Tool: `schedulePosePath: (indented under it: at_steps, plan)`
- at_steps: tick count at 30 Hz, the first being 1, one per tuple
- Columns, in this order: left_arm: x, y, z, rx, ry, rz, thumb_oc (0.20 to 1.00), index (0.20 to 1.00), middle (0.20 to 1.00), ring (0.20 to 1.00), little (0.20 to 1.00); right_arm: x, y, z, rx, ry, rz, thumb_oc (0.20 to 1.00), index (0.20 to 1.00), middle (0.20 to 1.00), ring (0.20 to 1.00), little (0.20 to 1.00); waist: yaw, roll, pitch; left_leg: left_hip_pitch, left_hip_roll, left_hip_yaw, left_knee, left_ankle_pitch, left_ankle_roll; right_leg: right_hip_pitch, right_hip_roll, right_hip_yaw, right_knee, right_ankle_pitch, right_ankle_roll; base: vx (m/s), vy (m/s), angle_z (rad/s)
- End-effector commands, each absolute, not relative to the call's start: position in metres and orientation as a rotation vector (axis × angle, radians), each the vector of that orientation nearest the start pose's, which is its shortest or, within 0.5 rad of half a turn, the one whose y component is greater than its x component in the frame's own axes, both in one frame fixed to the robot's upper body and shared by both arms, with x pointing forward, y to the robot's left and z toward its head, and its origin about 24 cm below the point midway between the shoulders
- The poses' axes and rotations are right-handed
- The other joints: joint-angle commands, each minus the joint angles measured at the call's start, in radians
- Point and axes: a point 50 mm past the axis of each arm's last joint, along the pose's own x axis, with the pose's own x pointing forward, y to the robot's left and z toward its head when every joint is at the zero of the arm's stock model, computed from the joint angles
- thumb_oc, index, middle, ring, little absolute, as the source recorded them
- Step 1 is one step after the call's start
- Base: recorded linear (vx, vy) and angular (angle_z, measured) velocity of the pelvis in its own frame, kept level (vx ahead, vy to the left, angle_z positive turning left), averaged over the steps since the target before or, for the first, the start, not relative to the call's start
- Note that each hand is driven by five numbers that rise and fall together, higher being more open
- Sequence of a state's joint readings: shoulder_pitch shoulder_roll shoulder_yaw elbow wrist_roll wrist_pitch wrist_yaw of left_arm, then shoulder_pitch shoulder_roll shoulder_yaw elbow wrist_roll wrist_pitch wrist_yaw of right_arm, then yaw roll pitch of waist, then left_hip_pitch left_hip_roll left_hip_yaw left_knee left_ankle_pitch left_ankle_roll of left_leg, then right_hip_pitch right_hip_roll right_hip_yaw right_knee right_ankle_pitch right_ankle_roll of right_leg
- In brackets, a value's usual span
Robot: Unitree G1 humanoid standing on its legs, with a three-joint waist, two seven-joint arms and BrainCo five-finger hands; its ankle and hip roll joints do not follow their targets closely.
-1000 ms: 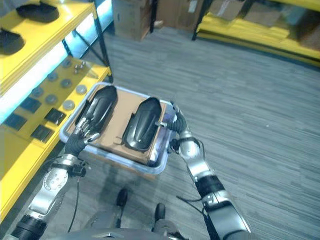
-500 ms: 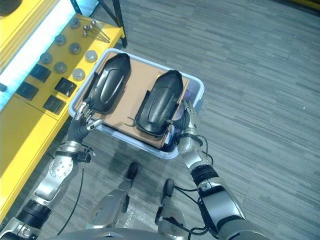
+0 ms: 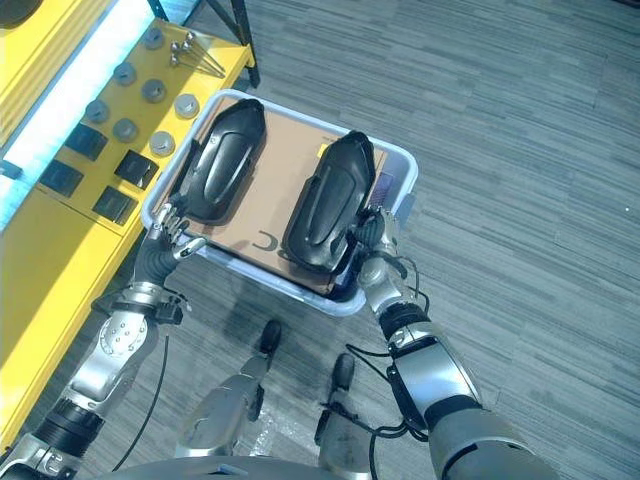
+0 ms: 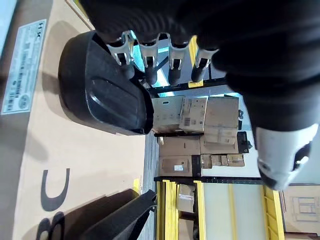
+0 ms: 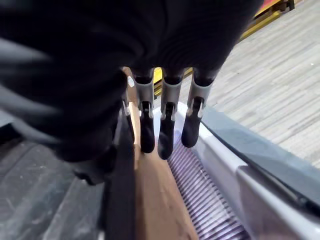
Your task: Move parts from the plastic box to the shelf.
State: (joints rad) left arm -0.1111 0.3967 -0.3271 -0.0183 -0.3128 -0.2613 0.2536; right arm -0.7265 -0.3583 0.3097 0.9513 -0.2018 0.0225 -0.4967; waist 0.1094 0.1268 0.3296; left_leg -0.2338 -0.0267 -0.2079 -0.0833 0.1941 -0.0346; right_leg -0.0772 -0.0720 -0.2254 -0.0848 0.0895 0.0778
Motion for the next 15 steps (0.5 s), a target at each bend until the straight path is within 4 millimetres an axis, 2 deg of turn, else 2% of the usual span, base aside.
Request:
schedulePosePath:
  at_steps: [1, 4, 9, 11, 14, 15]
  plan:
    - [0.264, 0.152, 0.1, 0.018, -0.364, -0.107, 1.0, 1.0, 1.0, 1.0, 1.0, 0.363, -0.194, 0.062, -0.691, 0.044, -0.251, 0.2, 0.2, 0.2, 0.2, 0.2, 0.009, -0.039, -0.033, 0.069, 0.004, 0.107, -0.004, -0.175, 0.0, -0.004, -0.067, 0.027, -0.003, -0.1, 0.066, 0.02, -0.022, 0.09]
    - [0.265, 0.157, 0.102, 0.033, -0.373, -0.089, 1.0, 1.0, 1.0, 1.0, 1.0, 0.356, -0.195, 0.066, -0.644, -0.011, -0.239, 0.2, 0.2, 0.2, 0.2, 0.2, -0.002, -0.052, -0.04, 0.082, 0.009, 0.11, -0.004, -0.183, 0.001, 0.01, -0.067, 0.024, -0.003, -0.105, 0.066, 0.01, -0.022, 0.03]
    - [0.263, 0.164, 0.102, 0.061, -0.378, -0.067, 1.0, 1.0, 1.0, 1.0, 1.0, 0.336, -0.211, 0.072, -0.635, -0.089, -0.259, 0.2, 0.2, 0.2, 0.2, 0.2, -0.021, -0.076, -0.063, 0.114, 0.015, 0.117, -0.004, -0.199, 0.001, 0.043, -0.065, 0.02, -0.003, -0.114, 0.064, 0.02, -0.039, 0.03]
    - [0.262, 0.17, 0.107, 0.088, -0.399, -0.063, 1.0, 1.0, 1.0, 1.0, 1.0, 0.325, -0.224, 0.084, -0.658, -0.165, -0.283, 0.2, 0.2, 0.2, 0.2, 0.2, -0.037, -0.097, -0.087, 0.147, 0.023, 0.125, -0.004, -0.212, 0.002, 0.073, -0.062, 0.021, -0.003, -0.122, 0.063, 0.03, -0.056, 0.01]
    - [0.261, 0.174, 0.111, 0.105, -0.413, -0.067, 1.0, 1.0, 1.0, 1.0, 1.0, 0.318, -0.229, 0.1, -0.686, -0.252, -0.29, 0.2, 0.2, 0.2, 0.2, 0.2, -0.052, -0.113, -0.115, 0.183, 0.032, 0.134, -0.004, -0.224, 0.003, 0.105, -0.061, 0.024, -0.003, -0.131, 0.062, 0.03, -0.037, -0.1]
    - [0.261, 0.174, 0.111, 0.105, -0.411, -0.068, 1.0, 1.0, 1.0, 1.0, 1.0, 0.317, -0.23, 0.1, -0.687, -0.251, -0.29, 0.2, 0.2, 0.2, 0.2, 0.2, -0.051, -0.113, -0.114, 0.186, 0.032, 0.134, -0.004, -0.225, 0.003, 0.108, -0.061, 0.024, -0.003, -0.132, 0.062, 0.03, -0.043, -0.11]
